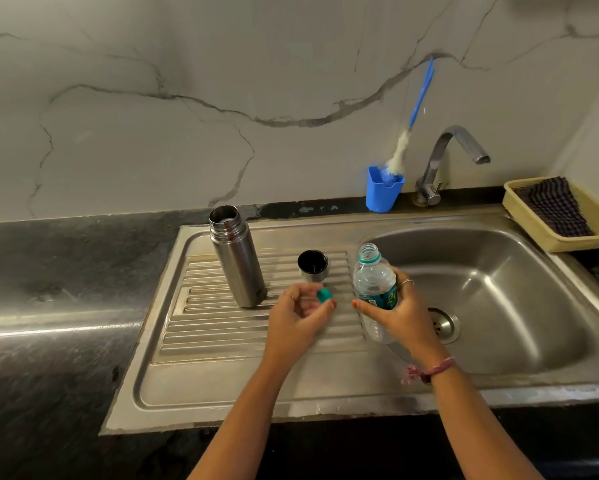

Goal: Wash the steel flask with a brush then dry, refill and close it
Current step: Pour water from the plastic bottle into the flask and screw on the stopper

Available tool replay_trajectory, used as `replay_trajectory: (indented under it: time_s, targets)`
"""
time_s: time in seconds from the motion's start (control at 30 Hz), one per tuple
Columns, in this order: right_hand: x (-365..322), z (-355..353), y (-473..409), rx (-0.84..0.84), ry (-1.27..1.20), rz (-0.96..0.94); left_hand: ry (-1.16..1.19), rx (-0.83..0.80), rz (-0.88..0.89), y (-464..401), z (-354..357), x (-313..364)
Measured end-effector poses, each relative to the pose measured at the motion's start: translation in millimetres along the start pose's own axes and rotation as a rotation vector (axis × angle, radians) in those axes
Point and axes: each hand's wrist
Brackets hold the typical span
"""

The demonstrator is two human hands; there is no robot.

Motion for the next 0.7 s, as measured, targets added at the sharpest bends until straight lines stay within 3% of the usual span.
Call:
replay_trajectory:
  time_s: [0.1, 0.23, 0.43, 0.7]
  targets:
    - [-9.2, 1.7, 3.9, -0.069, -0.037, -0.003, 0.252, 0.073, -0.027, -11.2, 4.1, 28.8]
    - [-18.3, 7.5, 4.8, -0.134, -0.043, -0.03, 0.413, 0.124, -0.058, -21.0, 12.9, 42.9]
    - [-23.7, 11.4, 5.9, -0.172, 0.058, -0.079, 0.448, 0.098, -0.021, -23.1, 22.1, 47.6]
    - [-22.3, 9.4, 3.8, -0.138, 0.158, -0.083, 0.267, 0.075, 0.108, -21.8, 22.6, 44.6]
Point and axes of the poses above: each hand's wrist, its own y-axis away from the middle knuckle, its own z-axis out of the palm, x = y × z, and after that the axes turned 4 degrees about z, right-handed
